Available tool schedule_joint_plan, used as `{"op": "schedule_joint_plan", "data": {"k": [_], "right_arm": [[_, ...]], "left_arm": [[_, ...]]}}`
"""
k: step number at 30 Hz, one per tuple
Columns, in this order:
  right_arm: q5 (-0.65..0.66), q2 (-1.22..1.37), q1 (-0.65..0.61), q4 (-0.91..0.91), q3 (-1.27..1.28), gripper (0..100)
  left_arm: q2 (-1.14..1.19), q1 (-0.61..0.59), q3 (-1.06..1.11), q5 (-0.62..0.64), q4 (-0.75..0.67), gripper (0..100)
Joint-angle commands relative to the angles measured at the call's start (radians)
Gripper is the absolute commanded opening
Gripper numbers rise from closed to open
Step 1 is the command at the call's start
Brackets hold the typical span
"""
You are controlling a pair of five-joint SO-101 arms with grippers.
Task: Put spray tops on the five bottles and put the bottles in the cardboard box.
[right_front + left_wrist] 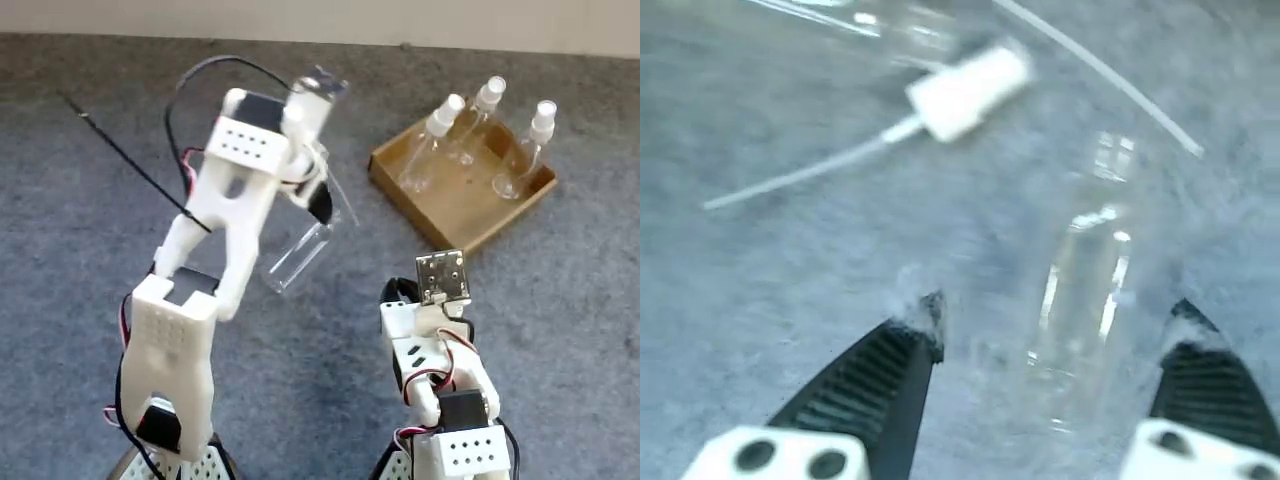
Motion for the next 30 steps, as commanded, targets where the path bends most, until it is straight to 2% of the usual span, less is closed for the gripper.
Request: {"op": "schedule_joint_plan", "data": {"k": [1, 17, 25, 30], "right_arm": [[-0.003, -0.012, 0.013, -0.019, 0.045, 2.4], [-0.003, -0.012, 0.008, -0.021, 0.05, 2.4], [-0.003, -0.012, 0.008, -0.021, 0.05, 2.4], [-0.003, -0.012, 0.007, -0.021, 0.05, 2.4]], "left_arm": [[-0.033, -0.067, -0.11, 0.009, -0.031, 31], [0.222, -0.087, -0.354, 0.011, -0.35, 31], [0.437, -0.14, -0.489, 0.008, -0.654, 30], [0.533, -0.165, -0.602, 0.006, -0.77, 17]]}}
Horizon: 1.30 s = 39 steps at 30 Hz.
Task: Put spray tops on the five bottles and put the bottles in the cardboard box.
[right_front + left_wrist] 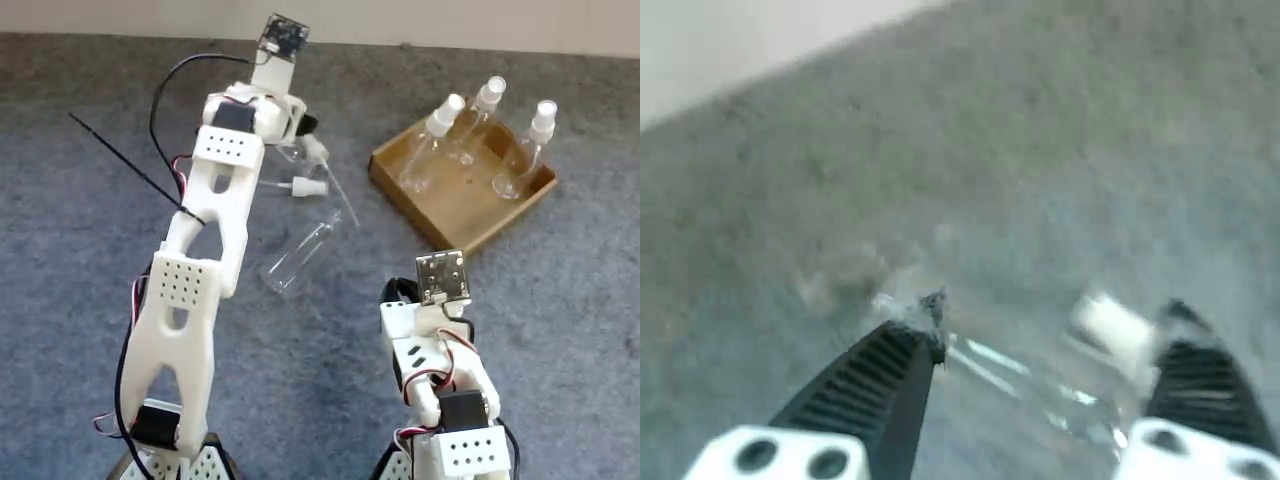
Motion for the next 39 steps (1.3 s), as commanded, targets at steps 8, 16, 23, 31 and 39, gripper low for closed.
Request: {"op": "schedule_joint_plan", "data": {"k": [8, 16, 23, 31, 39], "right_arm": [[-0.002, -0.012, 0.007, -0.021, 0.05, 2.4], [-0.002, -0.012, 0.007, -0.021, 0.05, 2.4], [-0.002, -0.012, 0.007, -0.021, 0.05, 2.4], [-0.002, -0.012, 0.007, -0.021, 0.05, 2.4], [-0.002, -0.012, 0.007, -0.021, 0.05, 2.4]], "left_arm": [[0.194, -0.019, -0.196, 0.006, -0.304, 12], [0.255, -0.031, -0.191, 0.006, -0.253, 15], [0.246, -0.038, -0.199, 0.005, 0.048, 15], [0.254, -0.042, -0.377, 0.005, 0.393, 15], [0.248, 0.008, -0.443, 0.005, 0.605, 15]]}}
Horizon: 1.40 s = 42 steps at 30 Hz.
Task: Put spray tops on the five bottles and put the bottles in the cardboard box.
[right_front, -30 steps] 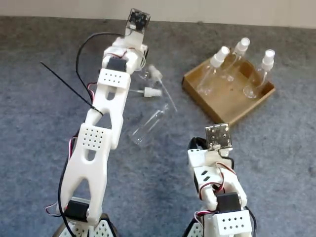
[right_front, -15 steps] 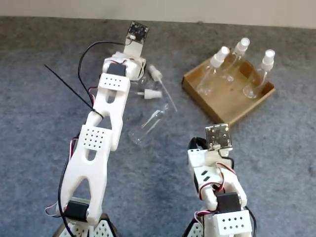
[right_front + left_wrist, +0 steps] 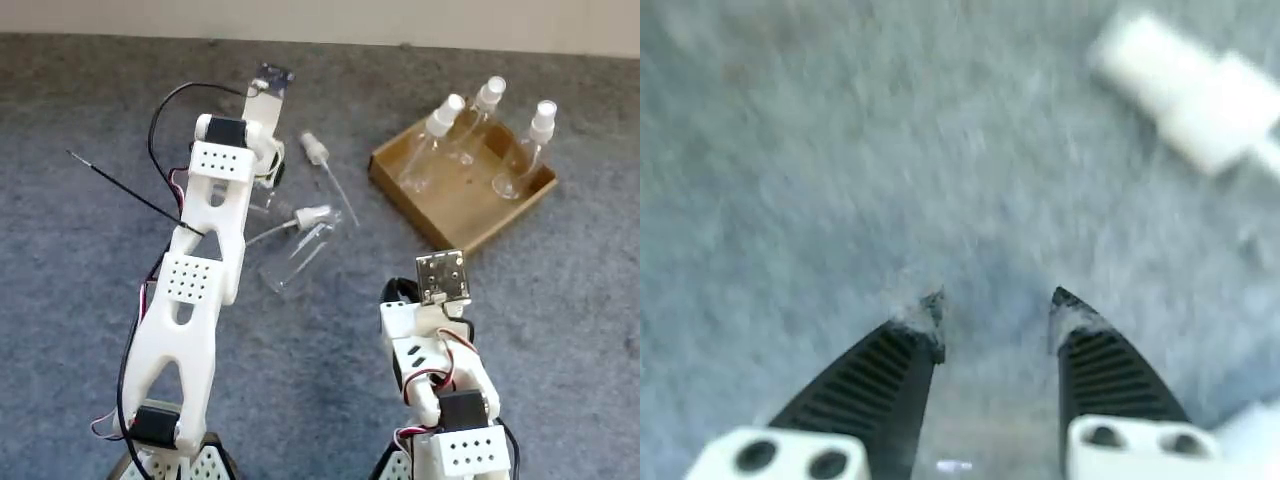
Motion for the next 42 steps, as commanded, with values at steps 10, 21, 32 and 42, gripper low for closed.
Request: {"op": "schedule_joint_plan", "data": {"k": [10, 21, 32, 42], "right_arm": [[-0.002, -0.012, 0.007, -0.021, 0.05, 2.4], [-0.002, -0.012, 0.007, -0.021, 0.05, 2.4], [-0.002, -0.012, -0.005, -0.021, 0.05, 2.4], [-0.002, -0.012, -0.053, -0.021, 0.053, 2.4]], "left_arm": [[-0.033, 0.047, -0.053, 0.005, -0.008, 15], [-0.033, 0.074, -0.053, 0.006, -0.199, 15], [-0.03, 0.124, -0.053, 0.008, -0.325, 15], [-0.03, 0.128, -0.053, 0.109, -0.33, 15]]}}
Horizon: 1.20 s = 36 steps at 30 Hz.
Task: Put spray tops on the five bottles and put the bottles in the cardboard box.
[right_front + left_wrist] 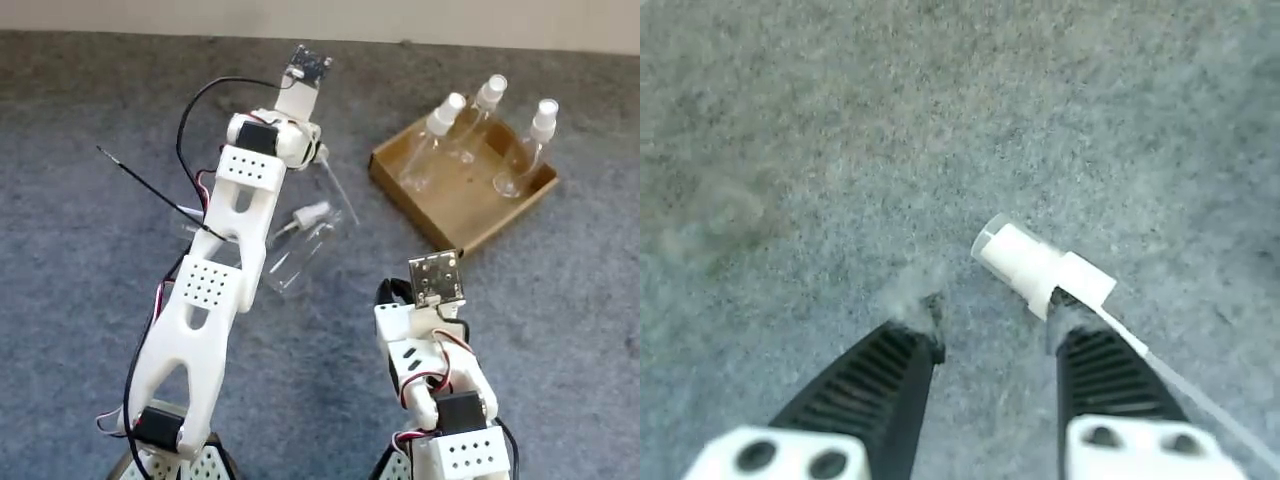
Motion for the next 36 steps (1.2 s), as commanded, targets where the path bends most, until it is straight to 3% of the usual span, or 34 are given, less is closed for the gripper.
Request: {"op": "schedule_joint_plan", "data": {"k": [1, 36], "right_arm": [[-0.002, -0.012, -0.012, -0.021, 0.053, 2.4], [-0.002, -0.012, -0.012, -0.021, 0.053, 2.4]], "left_arm": [[-0.031, 0.021, -0.051, 0.084, -0.02, 15], [0.104, 0.082, -0.05, 0.094, -0.104, 14]]}}
